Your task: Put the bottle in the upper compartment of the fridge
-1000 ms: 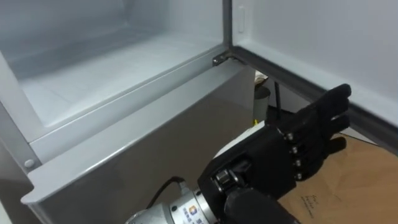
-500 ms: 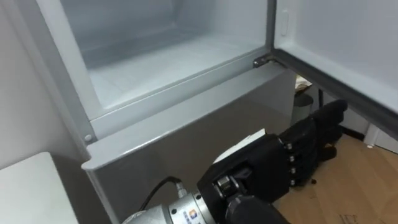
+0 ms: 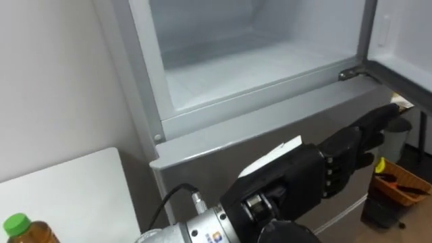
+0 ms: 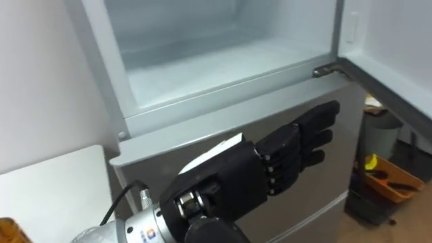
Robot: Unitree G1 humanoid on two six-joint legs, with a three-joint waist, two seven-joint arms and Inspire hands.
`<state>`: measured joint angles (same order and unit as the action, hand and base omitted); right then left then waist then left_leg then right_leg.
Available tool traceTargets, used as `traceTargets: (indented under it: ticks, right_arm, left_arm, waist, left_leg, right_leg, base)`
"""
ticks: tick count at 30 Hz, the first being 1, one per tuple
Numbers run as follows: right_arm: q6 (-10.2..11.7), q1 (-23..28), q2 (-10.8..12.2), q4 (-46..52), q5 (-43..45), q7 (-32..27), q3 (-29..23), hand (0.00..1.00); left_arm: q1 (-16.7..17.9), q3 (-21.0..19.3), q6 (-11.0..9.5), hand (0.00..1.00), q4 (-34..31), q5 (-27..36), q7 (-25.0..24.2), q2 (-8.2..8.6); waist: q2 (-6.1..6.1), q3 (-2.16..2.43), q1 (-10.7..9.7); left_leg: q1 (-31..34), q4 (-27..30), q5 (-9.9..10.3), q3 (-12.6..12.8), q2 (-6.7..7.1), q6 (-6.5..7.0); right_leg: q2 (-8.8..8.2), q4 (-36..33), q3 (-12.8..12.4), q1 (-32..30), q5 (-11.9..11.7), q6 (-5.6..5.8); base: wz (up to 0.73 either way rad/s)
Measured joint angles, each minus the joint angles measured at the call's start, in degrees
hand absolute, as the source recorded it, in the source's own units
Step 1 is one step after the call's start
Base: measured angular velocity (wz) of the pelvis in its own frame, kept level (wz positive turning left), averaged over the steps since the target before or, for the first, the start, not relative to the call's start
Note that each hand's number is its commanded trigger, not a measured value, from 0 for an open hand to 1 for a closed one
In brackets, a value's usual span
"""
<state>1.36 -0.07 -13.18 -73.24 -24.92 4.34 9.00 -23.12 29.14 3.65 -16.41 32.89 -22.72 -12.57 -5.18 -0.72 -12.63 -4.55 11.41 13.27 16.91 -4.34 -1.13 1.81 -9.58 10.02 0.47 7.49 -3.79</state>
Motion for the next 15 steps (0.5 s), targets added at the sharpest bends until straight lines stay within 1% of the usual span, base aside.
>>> traceTargets:
  ticks: [1, 2, 3, 4, 5, 6, 7, 8, 9, 10, 13, 15]
  right_arm:
    - [0.0, -0.1, 0.0, 0.5, 0.4, -0.1, 0.7, 0.0]
    - [0.0, -0.2, 0.1, 0.6, 0.7, -0.1, 1.2, 0.0]
    - [0.0, -0.6, 0.3, 0.7, 1.0, 0.0, 1.8, 0.0]
    - [0.0, -0.8, 0.5, 0.7, 1.4, 0.1, 2.5, 0.0]
    - [0.0, -0.9, 0.5, 0.7, 1.5, 0.3, 2.8, 0.0]
    - [0.1, -1.1, 0.5, 0.8, 2.0, 0.6, 3.3, 0.0]
    - [0.1, -1.1, 0.5, 1.1, 2.3, 0.7, 3.4, 0.0]
    - [0.2, -1.1, 0.5, 1.1, 2.5, 0.8, 3.5, 0.0]
    - [0.2, -1.2, 0.6, 1.1, 2.7, 0.8, 3.6, 0.0]
    - [0.2, -1.3, 0.7, 1.2, 2.7, 0.8, 3.6, 0.0]
    - [0.2, -1.9, 0.8, 1.1, 3.3, 0.9, 3.7, 0.0]
    - [0.2, -2.3, 0.8, 1.1, 4.3, 0.9, 3.7, 0.0]
  left_arm:
    - [0.9, 0.0, 0.0, 0.0, -0.2, -0.1, 0.0, 0.05]
    - [1.3, 0.0, 0.0, 0.0, -0.5, -0.3, 0.1, 0.05]
    - [1.7, 0.0, 0.0, 0.0, -1.1, -1.4, 0.1, 0.11]
    - [2.0, -0.1, 0.0, 0.0, -1.9, -2.2, 0.1, 0.18]
    - [2.2, -0.2, 0.0, 0.0, -2.3, -2.3, 0.0, 0.23]
    - [2.7, -0.5, 0.0, 0.0, -3.1, -2.3, 0.0, 0.25]
    - [3.1, -0.9, 0.0, 0.0, -4.2, -2.3, 0.0, 0.25]
    - [3.2, -0.9, 0.0, 0.0, -4.7, -2.3, 0.1, 0.25]
    - [3.7, -1.3, 0.0, 0.0, -5.4, -2.2, 0.0, 0.25]
    - [4.1, -1.9, 0.0, 0.0, -5.9, -2.2, 0.0, 0.24]
    - [4.6, -3.3, 0.0, 0.0, -6.2, -2.1, 1.4, -0.08]
    - [5.1, -4.0, 0.0, 0.0, -6.3, -2.1, 1.9, -0.45]
  waist:
    - [0.33, 0.03, 0.7]
    - [0.54, 0.03, 0.7]
    - [1.11, 0.06, 0.9]
    - [1.69, 0.05, 1.7]
    - [1.89, 0.07, 2.1]
    - [1.94, 0.3, 2.7]
    - [2.01, 0.37, 3.3]
    - [2.03, 0.36, 3.6]
    - [2.07, 0.33, 4.3]
    - [1.95, 0.41, 5.1]
    - [2.0, 0.38, 5.1]
    - [1.94, 0.41, 5.2]
  left_leg:
    - [0.2, 0.0, -0.1, -0.1, 0.03, -0.02]
    - [0.3, 0.1, -0.2, -0.4, 0.06, -0.01]
    - [0.7, 0.2, -0.3, -1.0, 0.17, 0.01]
    - [0.9, 0.2, -0.5, -1.4, 0.24, 0.03]
    - [1.0, 0.3, -0.5, -1.5, 0.22, 0.03]
    - [1.4, 0.4, -0.5, -2.2, 0.29, 0.03]
    - [1.8, 0.5, -0.6, -3.1, 0.49, 0.1]
    - [1.9, 0.5, -0.6, -3.4, 0.6, 0.16]
    - [1.9, 0.4, -0.7, -4.0, 0.76, 0.22]
    - [1.8, 0.3, -0.7, -4.6, 0.88, 0.24]
    - [1.8, 0.3, -0.9, -6.2, 1.11, 0.42]
    - [1.6, 0.2, -0.9, -6.3, 1.12, 0.52]
  right_leg:
    - [-0.11, -0.1, 0.4, 0.0, 0.1, -0.05]
    - [-0.19, -0.1, 0.7, 0.0, 0.2, -0.06]
    - [-0.37, -0.1, 1.4, -0.1, 0.3, -0.07]
    - [-0.44, -0.1, 1.7, -0.2, 0.3, -0.08]
    - [-0.44, -0.1, 1.7, -0.2, 0.3, -0.09]
    - [-0.54, -0.1, 2.3, -0.2, 0.3, -0.1]
    - [-0.7, 0.0, 2.8, -0.2, 0.4, -0.04]
    - [-0.76, 0.0, 2.9, -0.3, 0.4, -0.01]
    - [-0.84, -0.1, 3.0, -0.2, 0.4, 0.06]
    - [-0.88, -0.1, 3.1, -0.2, 0.4, 0.08]
    - [-1.31, 0.1, 4.6, 0.5, 0.6, 0.29]
    - [-1.48, 0.1, 4.7, 0.8, 0.7, 0.47]
  base:
    - [0.12]
    - [0.24]
    - [0.28]
    - [0.24]
    - [0.17]
    - [0.23]
    - [0.27]
    - [0.24]
    - [0.11]
    - [0.09]
    - [0.22]
    - [0.12]
